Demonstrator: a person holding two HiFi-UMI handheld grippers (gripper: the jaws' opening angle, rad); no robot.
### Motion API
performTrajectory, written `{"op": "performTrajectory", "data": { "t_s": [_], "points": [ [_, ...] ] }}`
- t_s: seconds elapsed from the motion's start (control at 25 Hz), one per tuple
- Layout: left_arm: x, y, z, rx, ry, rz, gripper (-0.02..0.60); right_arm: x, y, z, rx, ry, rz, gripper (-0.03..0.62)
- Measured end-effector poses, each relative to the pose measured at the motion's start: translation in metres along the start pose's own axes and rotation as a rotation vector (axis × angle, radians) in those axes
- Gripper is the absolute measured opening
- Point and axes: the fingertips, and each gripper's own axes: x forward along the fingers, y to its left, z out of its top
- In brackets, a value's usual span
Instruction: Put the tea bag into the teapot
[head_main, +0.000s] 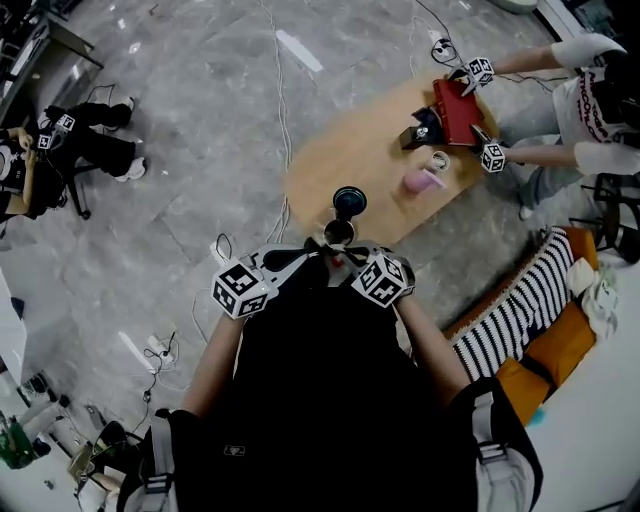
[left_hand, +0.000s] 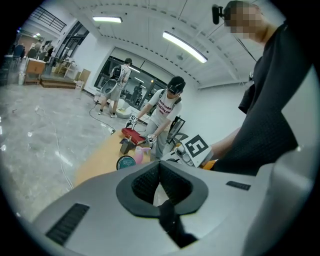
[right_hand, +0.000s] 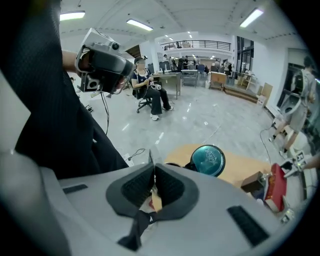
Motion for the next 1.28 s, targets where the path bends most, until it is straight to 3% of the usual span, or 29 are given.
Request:
{"op": "performTrajectory", "data": {
  "t_s": [0.24, 0.52, 0.8, 1.04, 1.28],
  "points": [
    [-0.002, 0.003, -0.011, 0.017, 0.064, -0.036, 0.011, 0.032, -0.009, -0.022, 0.108, 0.025, -0.017, 0.015],
    [0.007, 0.003, -0.012, 0.036, 0.101, -0.062, 0.011, 0.057, -0.02, -0.04, 0.23, -0.017, -0.017, 0.018],
    [0.0, 0.004, -0.014, 0.038, 0.113, -0.057, 0.011, 0.072, -0.019, -0.044, 0.261, -0.003, -0.008, 0.022],
    [0.0, 0.005, -0.017, 0.032, 0.111, -0.054, 0.011, 0.074, -0.025, -0.045, 0.33, -0.026, -0.021, 0.083],
    [0.007, 0.003, -0.015, 0.03, 0.101, -0.073, 0.011, 0.065, -0.025, -0.044, 0.365, -0.046, -0.018, 0.075]
  ]
}}
